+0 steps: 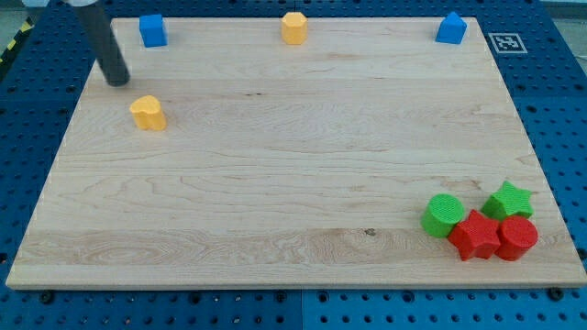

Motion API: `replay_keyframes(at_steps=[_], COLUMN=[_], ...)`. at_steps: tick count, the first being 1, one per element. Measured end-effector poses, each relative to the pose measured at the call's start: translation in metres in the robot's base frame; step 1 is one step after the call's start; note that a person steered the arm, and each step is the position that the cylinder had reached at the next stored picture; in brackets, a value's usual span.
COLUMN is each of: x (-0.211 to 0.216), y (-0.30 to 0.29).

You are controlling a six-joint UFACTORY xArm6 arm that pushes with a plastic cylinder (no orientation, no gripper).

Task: Push the yellow heart at the center

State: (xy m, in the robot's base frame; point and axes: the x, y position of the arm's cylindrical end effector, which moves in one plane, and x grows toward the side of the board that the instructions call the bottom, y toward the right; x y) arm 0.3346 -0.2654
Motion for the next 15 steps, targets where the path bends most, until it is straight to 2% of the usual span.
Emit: replay_keyframes(at_steps=[2,4,7,10,15], x=[0.033,0.039,0.058,0.072,0.127], y=[-0.007,-0.007,0.032,0.097,0.106])
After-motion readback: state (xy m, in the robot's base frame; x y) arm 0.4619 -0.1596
